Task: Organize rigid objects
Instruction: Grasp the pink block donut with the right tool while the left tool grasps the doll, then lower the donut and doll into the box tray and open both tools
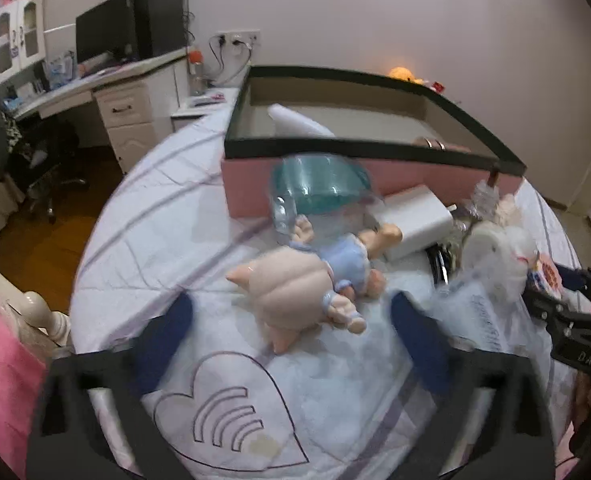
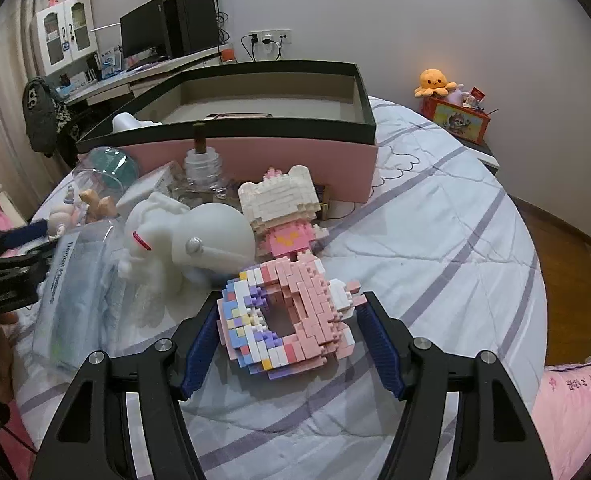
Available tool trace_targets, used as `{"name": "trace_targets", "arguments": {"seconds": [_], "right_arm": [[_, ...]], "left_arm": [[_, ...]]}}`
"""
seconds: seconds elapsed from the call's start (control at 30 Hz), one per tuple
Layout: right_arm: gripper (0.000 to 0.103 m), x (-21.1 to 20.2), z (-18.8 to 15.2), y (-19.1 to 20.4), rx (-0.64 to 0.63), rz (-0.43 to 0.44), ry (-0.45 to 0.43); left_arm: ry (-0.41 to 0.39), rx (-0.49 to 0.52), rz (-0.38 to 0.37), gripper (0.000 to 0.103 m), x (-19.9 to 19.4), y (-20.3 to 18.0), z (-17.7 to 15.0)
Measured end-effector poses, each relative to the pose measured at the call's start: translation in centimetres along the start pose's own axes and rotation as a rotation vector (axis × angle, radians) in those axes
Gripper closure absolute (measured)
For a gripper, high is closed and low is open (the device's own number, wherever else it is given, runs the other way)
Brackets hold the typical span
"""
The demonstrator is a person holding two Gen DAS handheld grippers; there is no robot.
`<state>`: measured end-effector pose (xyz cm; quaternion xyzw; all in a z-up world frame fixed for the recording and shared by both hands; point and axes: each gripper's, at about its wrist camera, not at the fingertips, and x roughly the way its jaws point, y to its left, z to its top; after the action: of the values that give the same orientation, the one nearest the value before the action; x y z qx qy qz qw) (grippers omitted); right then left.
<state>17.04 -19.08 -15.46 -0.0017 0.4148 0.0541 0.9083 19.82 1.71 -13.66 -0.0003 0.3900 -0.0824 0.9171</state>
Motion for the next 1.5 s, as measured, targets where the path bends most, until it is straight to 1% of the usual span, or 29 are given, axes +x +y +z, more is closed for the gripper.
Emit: {"name": "trace_targets", "arguments": {"seconds": [0.07, 0.1, 0.13, 0.17, 0.2, 0.3, 0.37, 0.47, 0.73, 0.97, 1.13, 1.27, 1.4, 1.5], "right_arm": [[0.035, 0.1, 0.0, -0.1, 0.001, -0.001, 0.002], [0.035, 0.1, 0.1, 0.0, 0.0, -0.004, 0.003], [0.035, 0.1, 0.1, 0.0, 0.0, -0.004, 0.003], [0.035, 0.1, 0.1, 0.0, -0.002, -0.003, 0.003], [0.035, 0.1, 0.1, 0.1, -0.004, -0.003, 0.003], [0.035, 0.0, 0.1, 0.0, -0.003, 0.002, -0.001], [0.035, -0.1, 0.1, 0.1, -0.007, 0.004, -0.006], [0.035, -0.6, 0.0, 0.1, -0.007, 0.009, -0.021], [0.035, -2.6, 0.3, 0.3, -0.008, 0.01, -0.064], [0.035, -4.8, 1.4, 0.7, -0.017, 0.025, -0.113], [0.035, -6.0, 3.2, 1.4, -0.041, 0.043, -0.159], [0.035, -6.6, 5.4, 1.9, -0.06, 0.042, -0.204], [0.035, -6.4, 8.4, 1.7, -0.065, 0.035, -0.244], [0.035, -5.7, 11.2, 1.2, -0.062, 0.039, -0.263]], "left_arm": [[-0.008, -0.014, -0.019, 0.001, 0.2, 0.2, 0.6], [-0.001, -0.022, -0.022, 0.007, 0.6, 0.2, 0.9], [0.015, -0.027, -0.035, 0.024, 1.2, 0.2, 1.1], [0.035, -0.033, -0.039, 0.026, 1.8, 0.2, 1.3], [0.032, -0.039, -0.051, 0.028, 1.9, 0.2, 1.4], [0.014, -0.027, -0.049, 0.028, 1.6, 0.0, 1.3], [-0.001, -0.05, -0.06, 0.028, 1.1, 0.5, 1.1], [-0.031, -0.069, -0.048, 0.029, 0.0, 1.0, 0.6], [-0.081, -0.067, -0.022, 0.028, -2.4, 1.4, 0.0], [-0.148, -0.054, -0.018, 0.029, -5.3, 1.5, 0.2], [-0.202, -0.038, -0.016, 0.028, -7.1, 1.0, 1.6], [-0.244, -0.023, -0.017, 0.028, -7.7, 0.4, 3.5], [-0.285, -0.01, -0.02, 0.028, -7.4, 0.0, 6.6], [-0.292, 0.001, -0.025, 0.028, -6.3, -0.2, 8.8]]}}
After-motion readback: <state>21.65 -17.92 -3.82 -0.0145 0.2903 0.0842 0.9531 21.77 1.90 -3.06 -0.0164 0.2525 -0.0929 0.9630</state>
